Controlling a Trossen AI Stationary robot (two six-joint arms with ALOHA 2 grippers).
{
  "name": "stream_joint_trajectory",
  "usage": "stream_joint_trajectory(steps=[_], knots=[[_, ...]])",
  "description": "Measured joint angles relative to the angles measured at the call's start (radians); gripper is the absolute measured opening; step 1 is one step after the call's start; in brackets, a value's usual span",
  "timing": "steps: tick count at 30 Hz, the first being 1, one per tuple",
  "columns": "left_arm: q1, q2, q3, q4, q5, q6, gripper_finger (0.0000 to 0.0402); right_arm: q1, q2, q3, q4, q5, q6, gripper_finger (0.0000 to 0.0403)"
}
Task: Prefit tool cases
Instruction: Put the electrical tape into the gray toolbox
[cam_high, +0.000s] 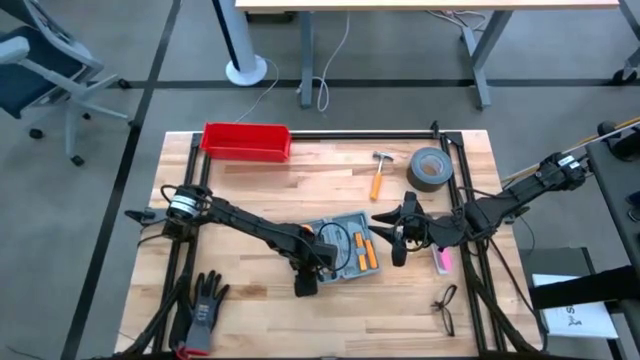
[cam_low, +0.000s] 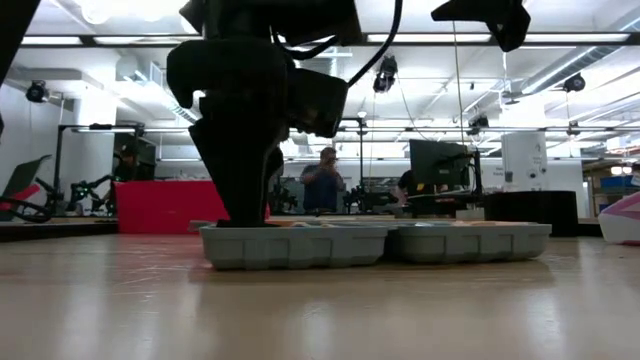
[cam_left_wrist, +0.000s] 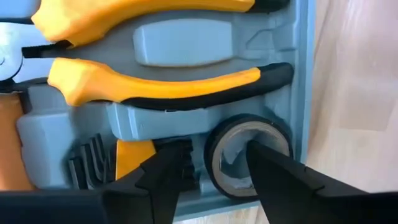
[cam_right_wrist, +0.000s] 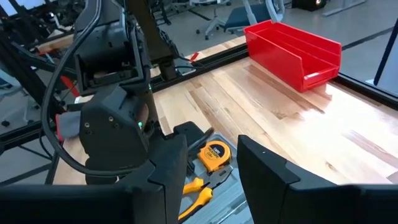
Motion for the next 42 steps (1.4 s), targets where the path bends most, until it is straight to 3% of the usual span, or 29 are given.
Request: stream_joint_trajectory(steps=[13, 26, 30, 42], knots=[[0.000, -0.003, 0.109, -0.077, -0.023, 0.032, 0.0164, 0.000, 0.000, 0.000, 0.020, -0.006, 0.000, 0.0128], [-0.059, -0.004, 0.105, -0.117, -0.009, 0.458, 0.0182, 0.000, 0.000, 0.000, 0.016, -0.006, -0.001, 0.0125], [-0.065, -0.004, 0.105, -0.097, -0.055, 0.500, 0.0188, 0.000, 0.000, 0.000, 0.016, -0.005, -0.002, 0.0132], [-0.063, -0.004, 0.110, -0.084, -0.059, 0.554, 0.0180, 0.000, 0.000, 0.000, 0.019, -0.004, -0.001, 0.0125]])
